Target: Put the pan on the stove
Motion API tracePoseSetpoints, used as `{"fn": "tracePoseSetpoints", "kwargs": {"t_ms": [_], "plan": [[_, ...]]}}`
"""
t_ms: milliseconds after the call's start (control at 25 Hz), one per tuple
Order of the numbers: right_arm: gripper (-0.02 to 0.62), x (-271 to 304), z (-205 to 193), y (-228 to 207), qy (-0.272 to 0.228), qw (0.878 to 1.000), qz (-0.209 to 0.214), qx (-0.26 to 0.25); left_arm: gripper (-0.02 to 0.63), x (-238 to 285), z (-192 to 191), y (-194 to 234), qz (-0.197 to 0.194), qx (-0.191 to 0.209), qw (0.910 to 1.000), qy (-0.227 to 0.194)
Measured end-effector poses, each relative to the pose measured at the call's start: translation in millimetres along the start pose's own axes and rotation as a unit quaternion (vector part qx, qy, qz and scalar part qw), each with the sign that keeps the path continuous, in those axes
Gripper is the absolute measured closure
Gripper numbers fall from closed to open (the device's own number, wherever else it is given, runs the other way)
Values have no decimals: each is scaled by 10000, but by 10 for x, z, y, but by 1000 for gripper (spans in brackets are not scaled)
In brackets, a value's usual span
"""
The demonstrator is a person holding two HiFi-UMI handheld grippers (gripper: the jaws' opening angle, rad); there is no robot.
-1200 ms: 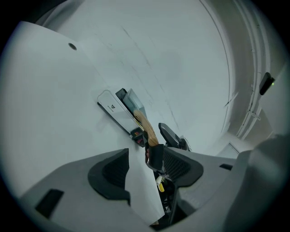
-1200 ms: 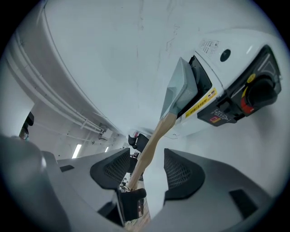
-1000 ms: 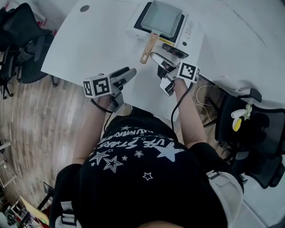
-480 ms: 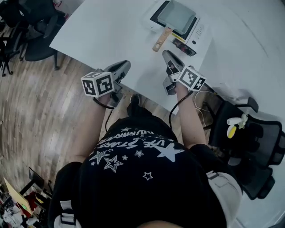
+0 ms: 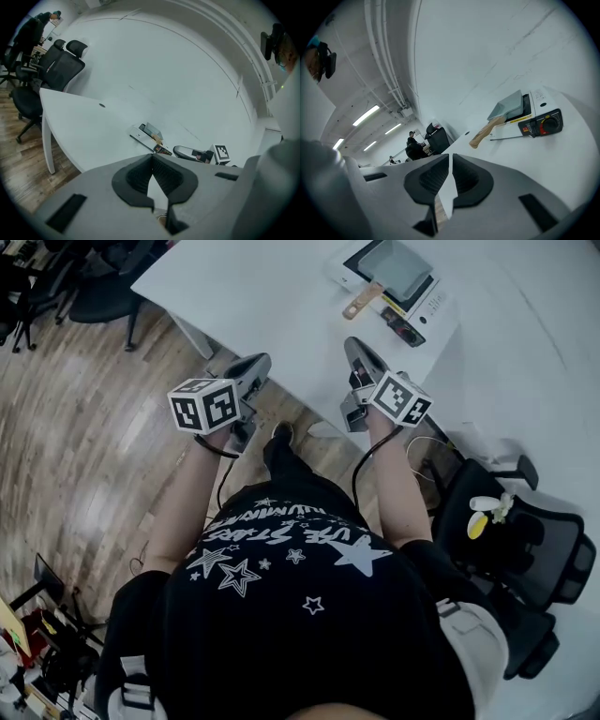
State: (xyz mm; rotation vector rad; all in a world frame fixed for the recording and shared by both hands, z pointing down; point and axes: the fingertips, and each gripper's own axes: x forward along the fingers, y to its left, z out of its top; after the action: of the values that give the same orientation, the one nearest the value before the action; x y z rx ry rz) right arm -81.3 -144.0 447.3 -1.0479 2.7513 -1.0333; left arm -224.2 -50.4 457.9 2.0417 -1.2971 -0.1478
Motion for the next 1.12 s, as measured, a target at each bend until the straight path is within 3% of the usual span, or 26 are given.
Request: {"fn": "tracePoseSetpoints", "kwargs": {"t_ms": [360, 560, 880, 1120], "plan": [[583, -205, -523, 731, 499, 9960, 358, -649, 598, -683, -275, -255, 252, 256, 9988, -322], [584, -405, -690, 1005, 593, 9942, 289, -849, 598, -942, -448, -461, 218, 361, 9985, -341], [586, -589, -868, 1055, 919, 9877, 171, -1252, 598, -1069, -598, -619, 236, 403, 9981, -397], [588, -683, -836, 919, 1019, 9872, 131, -1220, 598, -984, -653, -723, 356, 411, 9977, -400]]}}
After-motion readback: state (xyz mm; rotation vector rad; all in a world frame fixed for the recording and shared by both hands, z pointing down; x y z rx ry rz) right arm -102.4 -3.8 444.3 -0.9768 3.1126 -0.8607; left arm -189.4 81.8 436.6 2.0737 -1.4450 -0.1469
